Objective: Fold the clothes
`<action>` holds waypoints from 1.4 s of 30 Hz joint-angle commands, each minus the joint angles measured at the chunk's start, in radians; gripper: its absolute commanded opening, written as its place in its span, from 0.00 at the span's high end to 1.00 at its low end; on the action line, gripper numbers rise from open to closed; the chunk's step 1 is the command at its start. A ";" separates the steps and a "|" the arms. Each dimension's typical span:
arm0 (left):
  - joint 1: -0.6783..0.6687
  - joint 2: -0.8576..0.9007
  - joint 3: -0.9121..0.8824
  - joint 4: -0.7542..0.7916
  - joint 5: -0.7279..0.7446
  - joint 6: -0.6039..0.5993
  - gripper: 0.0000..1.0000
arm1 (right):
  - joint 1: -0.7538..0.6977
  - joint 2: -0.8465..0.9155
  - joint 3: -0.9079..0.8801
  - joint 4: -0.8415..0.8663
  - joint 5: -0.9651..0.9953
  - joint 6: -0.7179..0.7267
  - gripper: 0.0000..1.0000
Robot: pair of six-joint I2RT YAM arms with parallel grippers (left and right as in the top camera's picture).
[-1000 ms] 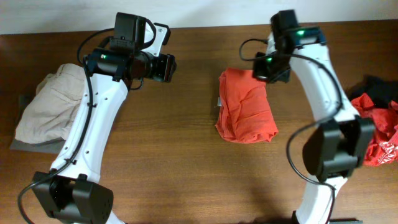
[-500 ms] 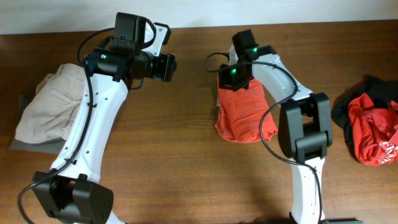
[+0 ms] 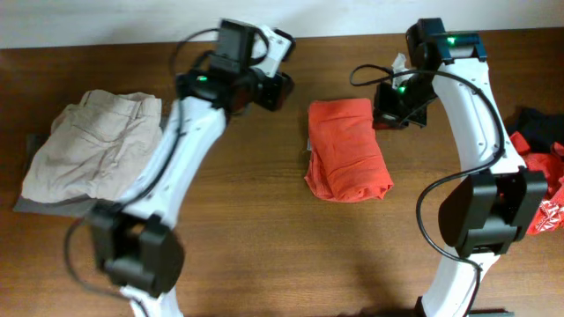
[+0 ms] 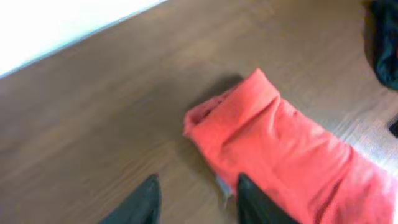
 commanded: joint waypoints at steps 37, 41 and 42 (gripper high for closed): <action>0.010 0.355 0.467 -0.322 0.159 -0.002 0.40 | 0.060 -0.422 -0.575 0.339 -0.127 -0.188 0.40; 0.011 0.355 0.529 -0.470 0.158 -0.002 0.34 | -0.072 -0.447 -0.576 0.353 -0.104 -0.121 0.11; 0.011 0.355 0.529 -0.491 0.158 -0.002 0.33 | -0.093 -0.441 -0.576 0.354 -0.103 -0.121 0.06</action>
